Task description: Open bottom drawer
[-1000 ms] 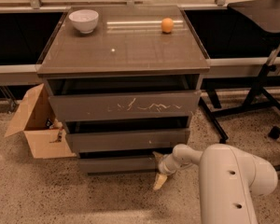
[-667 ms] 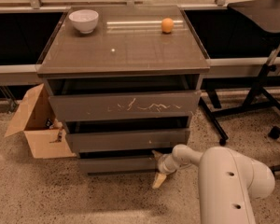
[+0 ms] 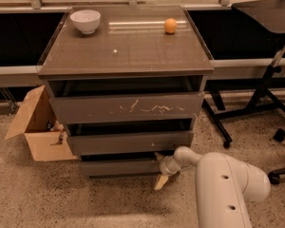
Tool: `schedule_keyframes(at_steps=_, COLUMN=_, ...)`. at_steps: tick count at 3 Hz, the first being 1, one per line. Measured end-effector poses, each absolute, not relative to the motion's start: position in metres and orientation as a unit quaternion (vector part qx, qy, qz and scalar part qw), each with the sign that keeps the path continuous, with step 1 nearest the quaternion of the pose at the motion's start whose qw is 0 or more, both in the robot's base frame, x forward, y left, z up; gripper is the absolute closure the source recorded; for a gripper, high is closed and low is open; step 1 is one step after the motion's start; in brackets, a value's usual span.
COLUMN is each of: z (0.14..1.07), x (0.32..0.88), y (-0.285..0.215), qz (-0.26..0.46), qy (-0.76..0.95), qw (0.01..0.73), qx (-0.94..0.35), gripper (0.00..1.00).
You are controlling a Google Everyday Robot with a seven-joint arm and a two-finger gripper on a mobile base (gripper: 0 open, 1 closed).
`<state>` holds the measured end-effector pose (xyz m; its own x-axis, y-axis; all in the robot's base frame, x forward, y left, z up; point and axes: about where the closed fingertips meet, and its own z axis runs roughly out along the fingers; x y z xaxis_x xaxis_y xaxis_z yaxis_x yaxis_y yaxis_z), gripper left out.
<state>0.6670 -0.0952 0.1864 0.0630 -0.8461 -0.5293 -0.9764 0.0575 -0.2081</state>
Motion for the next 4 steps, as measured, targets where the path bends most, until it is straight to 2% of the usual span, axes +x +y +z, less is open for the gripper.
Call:
schedule_keyframes(at_steps=1, z=0.177, x=0.672, y=-0.096, qz=0.125, qy=0.677, qw=0.275, qx=-0.671, gripper=0.14)
schedule_keyframes(at_steps=4, z=0.184, x=0.667, y=-0.096, qz=0.133, qy=0.670, qw=0.285, qx=-0.673, gripper=0.86)
